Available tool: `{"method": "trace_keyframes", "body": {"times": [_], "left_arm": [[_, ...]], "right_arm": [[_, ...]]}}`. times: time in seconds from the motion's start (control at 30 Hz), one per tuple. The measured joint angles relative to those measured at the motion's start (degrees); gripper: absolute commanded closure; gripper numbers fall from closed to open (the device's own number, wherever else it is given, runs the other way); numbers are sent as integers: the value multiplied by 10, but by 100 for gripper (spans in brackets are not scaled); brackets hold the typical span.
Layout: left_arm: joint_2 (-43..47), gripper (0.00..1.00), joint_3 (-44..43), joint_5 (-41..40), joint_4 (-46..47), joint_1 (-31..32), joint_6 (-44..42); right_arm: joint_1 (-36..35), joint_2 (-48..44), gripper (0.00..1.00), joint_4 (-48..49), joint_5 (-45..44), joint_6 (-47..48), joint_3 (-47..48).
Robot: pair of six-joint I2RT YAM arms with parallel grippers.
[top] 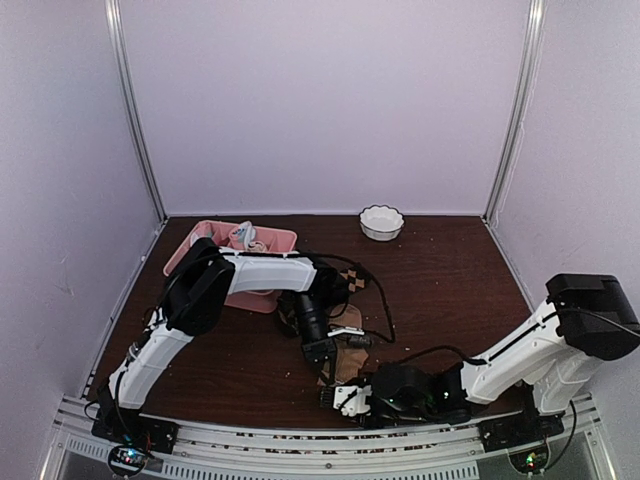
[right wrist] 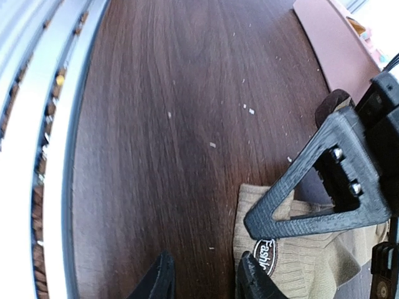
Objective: Roll the socks
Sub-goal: Roll the sock at the center of the board.
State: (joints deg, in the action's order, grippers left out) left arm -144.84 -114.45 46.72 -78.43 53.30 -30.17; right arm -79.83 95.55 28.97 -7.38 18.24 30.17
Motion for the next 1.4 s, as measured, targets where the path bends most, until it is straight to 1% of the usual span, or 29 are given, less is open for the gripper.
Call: {"method": "trace_keyframes", "body": {"times": [0.13, 0.37, 0.53, 0.67, 0.93, 1.0, 1.03, 1.07, 1.1, 1.13, 1.2, 1.23, 1.27, 1.37, 1.4], "left_arm": [[-1, 100, -2, 0, -3, 0, -8], [-5, 100, -6, 2, -10, 0, -20], [-10, 100, -12, 6, -16, -1, -27], [-10, 96, -12, 7, -18, -1, -33], [-10, 87, -12, 2, -24, -2, -60], [-9, 81, -12, -4, -33, -5, -66], [-9, 76, -12, -6, -37, -5, -68], [-6, 67, -9, -9, -42, -7, -70], [-2, 54, -5, -12, -41, -7, -73], [5, 46, 3, -11, -41, -7, -76], [33, 37, 33, -18, -33, -8, -80], [47, 10, 48, -26, -22, -7, -82], [65, 3, 69, -34, -8, -6, -83], [119, 2, 120, -58, 34, -11, -82], [137, 2, 136, -76, 54, -15, -83]], "right_arm": [[10, 17, 66, 3, -5, 31, 4], [20, 27, 66, 21, -17, 56, 4], [30, 29, 74, 21, -11, 58, 4], [38, 31, 82, 21, -2, 55, 4], [63, 44, 83, -4, 27, 19, 31], [67, 49, 86, -25, 36, 10, 49], [70, 52, 88, -34, 41, 5, 56], [73, 54, 90, -40, 49, 0, 63], [77, 55, 92, -45, 57, -6, 66], [80, 56, 93, -49, 64, -10, 69], [88, 59, 95, -50, 83, -25, 73], [91, 61, 97, -50, 92, -34, 76], [94, 64, 99, -50, 100, -41, 80], [92, 78, 100, -50, 141, -49, 98], [92, 86, 100, -50, 152, -59, 104]]}}
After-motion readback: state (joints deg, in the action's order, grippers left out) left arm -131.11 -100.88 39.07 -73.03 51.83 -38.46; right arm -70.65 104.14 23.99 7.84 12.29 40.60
